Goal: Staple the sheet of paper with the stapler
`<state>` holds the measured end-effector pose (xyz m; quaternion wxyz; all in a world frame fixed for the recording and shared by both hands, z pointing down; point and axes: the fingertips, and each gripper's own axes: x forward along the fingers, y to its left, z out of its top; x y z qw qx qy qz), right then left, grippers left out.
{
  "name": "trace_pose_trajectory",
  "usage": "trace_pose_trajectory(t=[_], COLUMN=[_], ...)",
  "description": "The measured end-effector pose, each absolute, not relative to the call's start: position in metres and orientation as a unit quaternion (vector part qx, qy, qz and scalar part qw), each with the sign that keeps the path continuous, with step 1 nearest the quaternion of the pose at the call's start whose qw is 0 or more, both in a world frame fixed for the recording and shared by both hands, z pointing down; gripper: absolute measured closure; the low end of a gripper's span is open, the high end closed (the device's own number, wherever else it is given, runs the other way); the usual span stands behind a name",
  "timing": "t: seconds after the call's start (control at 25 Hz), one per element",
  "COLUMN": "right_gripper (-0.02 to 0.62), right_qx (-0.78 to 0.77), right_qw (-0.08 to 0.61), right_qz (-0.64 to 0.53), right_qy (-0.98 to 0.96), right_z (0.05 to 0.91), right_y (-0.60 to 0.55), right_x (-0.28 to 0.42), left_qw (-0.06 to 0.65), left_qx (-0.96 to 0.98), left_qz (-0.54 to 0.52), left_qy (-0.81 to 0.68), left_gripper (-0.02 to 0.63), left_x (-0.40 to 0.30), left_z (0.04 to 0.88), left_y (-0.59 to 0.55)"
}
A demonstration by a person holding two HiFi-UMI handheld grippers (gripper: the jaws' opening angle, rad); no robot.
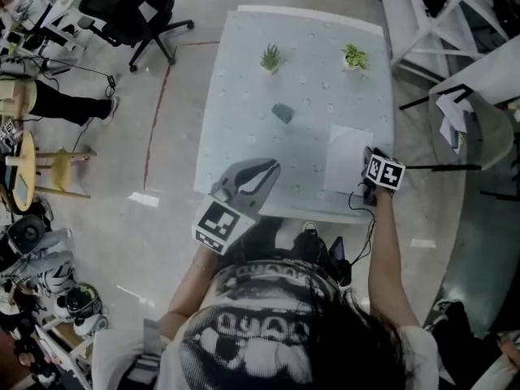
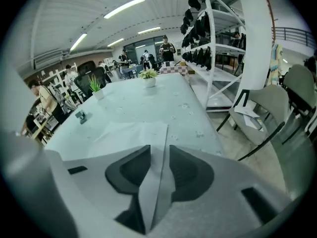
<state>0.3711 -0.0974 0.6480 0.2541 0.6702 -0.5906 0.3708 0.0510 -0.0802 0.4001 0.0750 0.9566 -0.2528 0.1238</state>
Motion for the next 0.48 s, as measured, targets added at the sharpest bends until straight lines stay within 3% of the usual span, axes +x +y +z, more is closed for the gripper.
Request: trace_pose_trajectory(t=[0.2, 0.48], right_gripper=[0.512, 0.566], right_qx=[0.667, 0.666], right_qw=[0.301, 0.306], right_qz=[0.34, 0.335], right_qy=[-0.591, -0.592], right_z=[0.648, 0.648], right_y=[-0.097, -0.099], right_x=[0.362, 0.339], left_qw=[0.075, 0.078], left_qx=[0.956, 0.956], left_qz=[0.122, 0.114], left_qy=[-0.256, -0.259], left_gripper=[0.586, 0.586], left_x=[0.036, 0.021], left_z=[0.403, 0.406], left_y=[-0.09, -0.099])
